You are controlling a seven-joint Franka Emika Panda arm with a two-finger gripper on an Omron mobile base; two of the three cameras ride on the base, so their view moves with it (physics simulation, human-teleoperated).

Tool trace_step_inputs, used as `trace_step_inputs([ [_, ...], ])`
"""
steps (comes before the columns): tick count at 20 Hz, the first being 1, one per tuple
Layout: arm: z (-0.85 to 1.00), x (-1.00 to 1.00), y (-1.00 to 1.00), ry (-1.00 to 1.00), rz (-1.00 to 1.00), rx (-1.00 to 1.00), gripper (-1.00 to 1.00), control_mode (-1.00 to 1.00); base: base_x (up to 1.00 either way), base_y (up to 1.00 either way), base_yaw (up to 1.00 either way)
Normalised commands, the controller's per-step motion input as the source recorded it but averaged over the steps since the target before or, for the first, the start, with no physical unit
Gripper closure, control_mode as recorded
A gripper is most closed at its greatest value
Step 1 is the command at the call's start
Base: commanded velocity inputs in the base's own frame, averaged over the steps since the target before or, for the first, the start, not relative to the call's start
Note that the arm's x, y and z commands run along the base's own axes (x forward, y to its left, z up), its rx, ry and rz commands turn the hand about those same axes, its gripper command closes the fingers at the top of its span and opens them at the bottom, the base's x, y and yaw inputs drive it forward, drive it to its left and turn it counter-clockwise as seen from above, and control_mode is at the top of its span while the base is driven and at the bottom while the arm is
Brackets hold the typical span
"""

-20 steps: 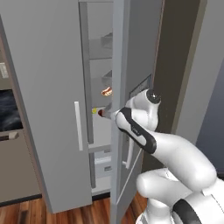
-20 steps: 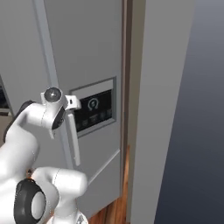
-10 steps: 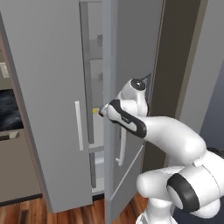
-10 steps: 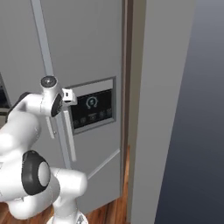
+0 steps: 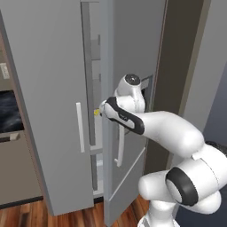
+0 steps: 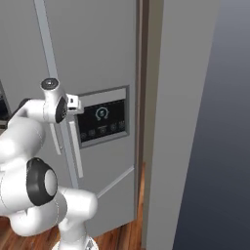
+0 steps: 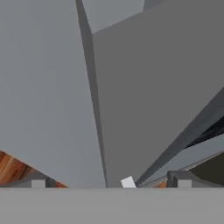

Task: Store the hot dog in the freezer for long-term storage. Close the freezer door after placing the cooked food.

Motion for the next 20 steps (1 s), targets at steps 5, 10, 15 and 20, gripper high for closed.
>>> trace_step_inputs([
  [5,0.51,-0.20,-0.35,0.05,-0.04,0.06,-1.00,-1.00,0.00,0.00,0.00],
  [10,0.40,-0.64,-0.49,0.02,-0.06,0.13,-1.00,-1.00,0.00,0.00,0.00],
  [15,0.07,-0.85,-0.50,0.00,-0.02,0.17,-1.00,-1.00,0.00,0.00,0.00],
  [20,-0.24,-1.00,-0.29,-0.11,0.00,0.10,-1.00,-1.00,0.00,0.00,0.00],
])
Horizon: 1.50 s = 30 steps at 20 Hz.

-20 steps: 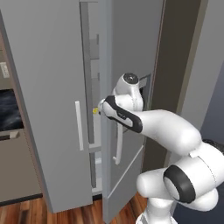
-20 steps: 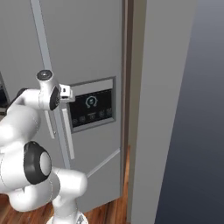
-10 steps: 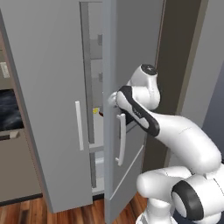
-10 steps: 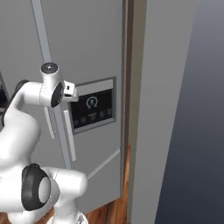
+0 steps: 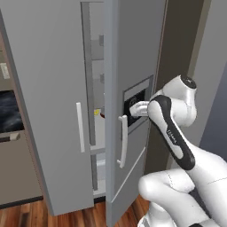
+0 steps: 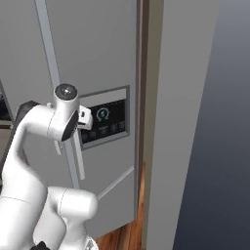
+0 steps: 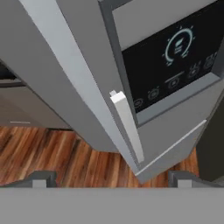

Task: Store the hot dog in the freezer for long-term storage. Close the freezer door after placing the cooked food.

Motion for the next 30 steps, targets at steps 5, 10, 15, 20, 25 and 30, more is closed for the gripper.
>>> trace_step_inputs([
  [5,-0.34,-0.32,0.06,-0.12,0.00,-0.02,-1.00,-1.00,0.00,0.00,0.00],
  [10,-0.10,0.34,0.00,-0.10,0.00,-0.15,-1.00,-1.00,0.00,0.00,0.00],
  [15,0.00,0.24,-0.06,0.03,0.00,-0.13,-1.00,-1.00,0.00,0.00,0.00],
  [20,-0.01,0.13,-0.02,0.05,0.00,-0.09,-1.00,-1.00,0.00,0.00,0.00],
  [25,-0.21,0.15,0.00,0.00,0.00,0.00,-1.00,-1.00,0.00,0.00,0.00],
  [30,-0.23,0.24,0.02,0.01,0.00,0.00,-1.00,-1.00,0.00,0.00,0.00],
])
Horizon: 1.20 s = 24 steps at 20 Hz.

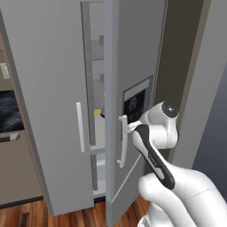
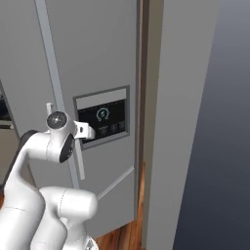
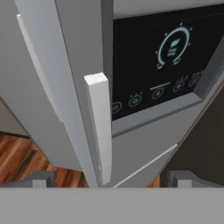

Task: Store the hot dog in the freezer for long-term storage. Close the freezer door after placing the cooked food.

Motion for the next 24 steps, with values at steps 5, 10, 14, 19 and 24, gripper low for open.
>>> trace_step_inputs([
  [5,-0.07,0.22,0.05,0.00,0.00,-0.04,-1.00,-1.00,0.00,0.00,0.00],
  [10,-0.01,0.20,0.17,0.02,0.00,-0.07,-1.00,-1.00,0.00,0.00,0.00],
  [14,-0.02,0.15,0.21,0.01,0.00,-0.06,-1.00,-1.00,0.00,0.00,0.00],
  [19,-0.05,0.18,0.17,0.01,0.00,-0.05,-1.00,-1.00,0.00,0.00,0.00],
  [24,-0.06,0.22,0.11,0.01,0.00,-0.05,-1.00,-1.00,0.00,0.00,0.00],
])
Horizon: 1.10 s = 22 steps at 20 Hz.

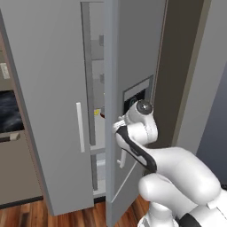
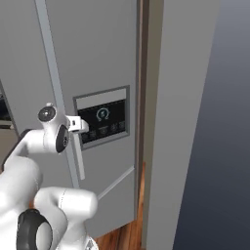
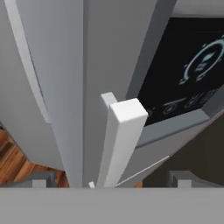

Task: Store the hot dog in the freezer for long-term storage. Close the freezer door after placing the cooked food.

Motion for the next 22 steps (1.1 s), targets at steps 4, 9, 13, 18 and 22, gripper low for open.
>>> trace_step_inputs([
  [4,-0.08,0.29,0.02,0.06,0.00,-0.01,-1.00,-1.00,0.00,0.00,0.00],
  [9,-0.01,0.33,0.00,0.07,0.00,0.00,-1.00,-1.00,0.00,0.00,0.00],
  [13,-0.01,0.30,0.00,0.03,0.00,0.00,-1.00,-1.00,0.00,0.00,0.00],
  [18,-0.12,0.21,0.03,0.00,0.00,0.00,-1.00,-1.00,0.00,0.00,0.00],
  [22,-0.17,0.17,0.10,0.00,0.00,0.00,-1.00,-1.00,0.00,0.00,0.00],
])
